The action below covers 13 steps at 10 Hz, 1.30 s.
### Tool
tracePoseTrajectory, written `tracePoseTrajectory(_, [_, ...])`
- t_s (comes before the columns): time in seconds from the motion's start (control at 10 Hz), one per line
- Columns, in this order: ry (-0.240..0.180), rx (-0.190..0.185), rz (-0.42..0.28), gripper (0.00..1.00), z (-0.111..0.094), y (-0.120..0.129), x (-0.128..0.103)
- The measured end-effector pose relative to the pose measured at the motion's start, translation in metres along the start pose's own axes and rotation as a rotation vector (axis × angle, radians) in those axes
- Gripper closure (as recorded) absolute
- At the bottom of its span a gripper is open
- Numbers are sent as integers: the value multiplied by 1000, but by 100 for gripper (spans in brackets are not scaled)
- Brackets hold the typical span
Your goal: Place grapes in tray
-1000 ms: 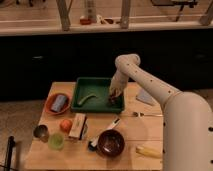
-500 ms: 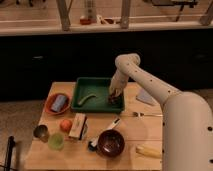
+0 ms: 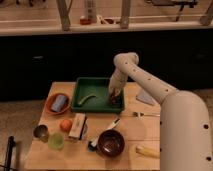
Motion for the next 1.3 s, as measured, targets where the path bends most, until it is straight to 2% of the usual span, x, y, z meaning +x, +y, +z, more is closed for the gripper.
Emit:
tracePoseTrajectory(0.9, [3, -5, -18, 20, -4, -4, 0])
tracePoseTrajectory(1.3, [7, 4, -25, 20, -8, -4, 0])
